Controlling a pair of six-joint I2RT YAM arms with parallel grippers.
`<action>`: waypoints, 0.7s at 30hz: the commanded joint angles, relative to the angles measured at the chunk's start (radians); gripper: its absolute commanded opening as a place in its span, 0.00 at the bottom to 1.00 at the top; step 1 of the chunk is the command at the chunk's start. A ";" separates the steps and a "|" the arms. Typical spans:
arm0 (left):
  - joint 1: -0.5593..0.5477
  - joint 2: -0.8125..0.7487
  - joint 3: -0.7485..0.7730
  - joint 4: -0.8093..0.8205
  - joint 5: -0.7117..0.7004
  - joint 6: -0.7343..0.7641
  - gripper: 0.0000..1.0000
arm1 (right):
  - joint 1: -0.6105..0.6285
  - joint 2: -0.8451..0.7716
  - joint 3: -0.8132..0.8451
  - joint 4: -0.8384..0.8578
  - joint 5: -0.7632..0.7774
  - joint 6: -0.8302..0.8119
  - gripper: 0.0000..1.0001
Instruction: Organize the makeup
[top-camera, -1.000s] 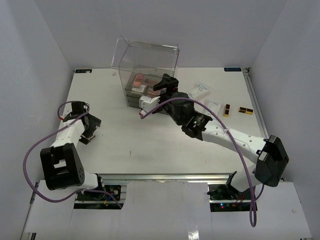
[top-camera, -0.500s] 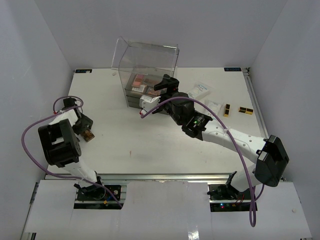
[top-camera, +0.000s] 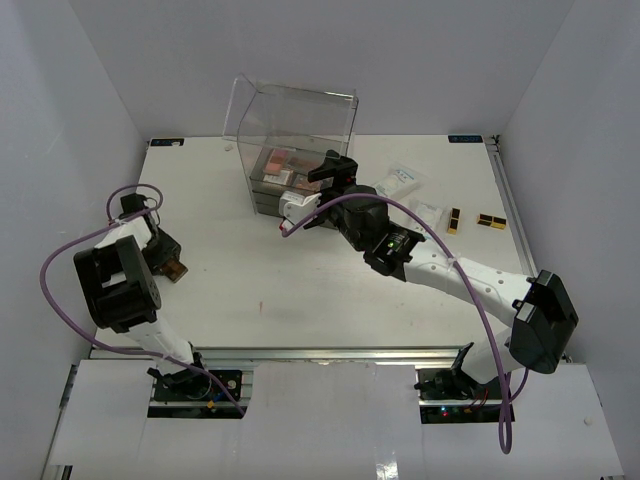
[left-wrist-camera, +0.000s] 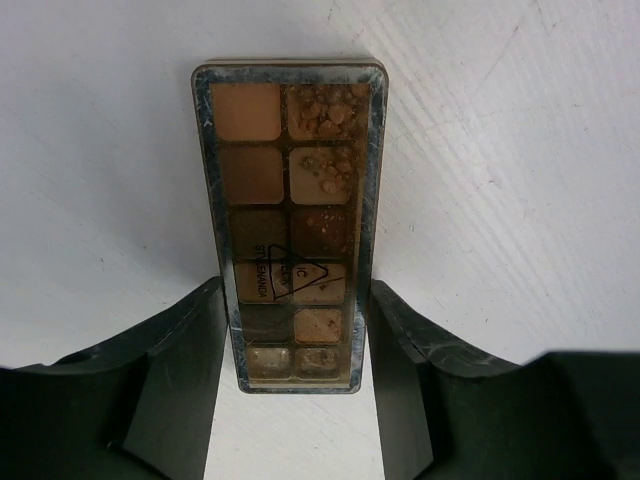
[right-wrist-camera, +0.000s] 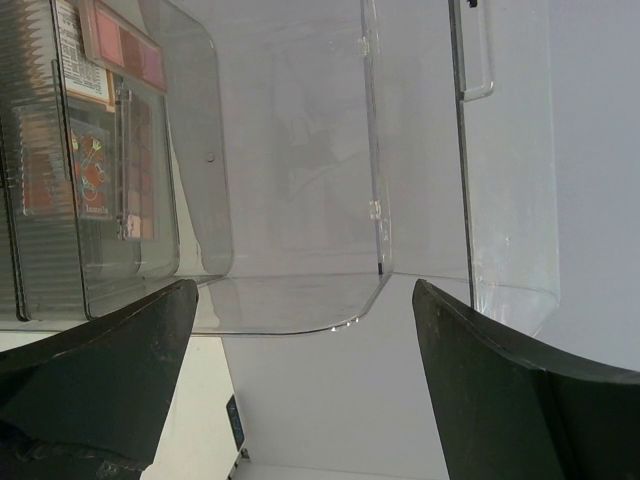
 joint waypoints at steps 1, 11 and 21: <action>-0.002 -0.054 -0.049 0.065 0.304 -0.017 0.23 | -0.006 -0.049 -0.005 0.052 0.003 0.024 0.95; -0.096 -0.453 -0.322 0.360 0.851 -0.298 0.12 | -0.008 -0.060 -0.005 0.051 0.011 0.030 0.95; -0.392 -0.625 -0.390 0.665 0.812 -0.688 0.12 | -0.008 -0.065 0.004 0.034 0.017 0.044 0.94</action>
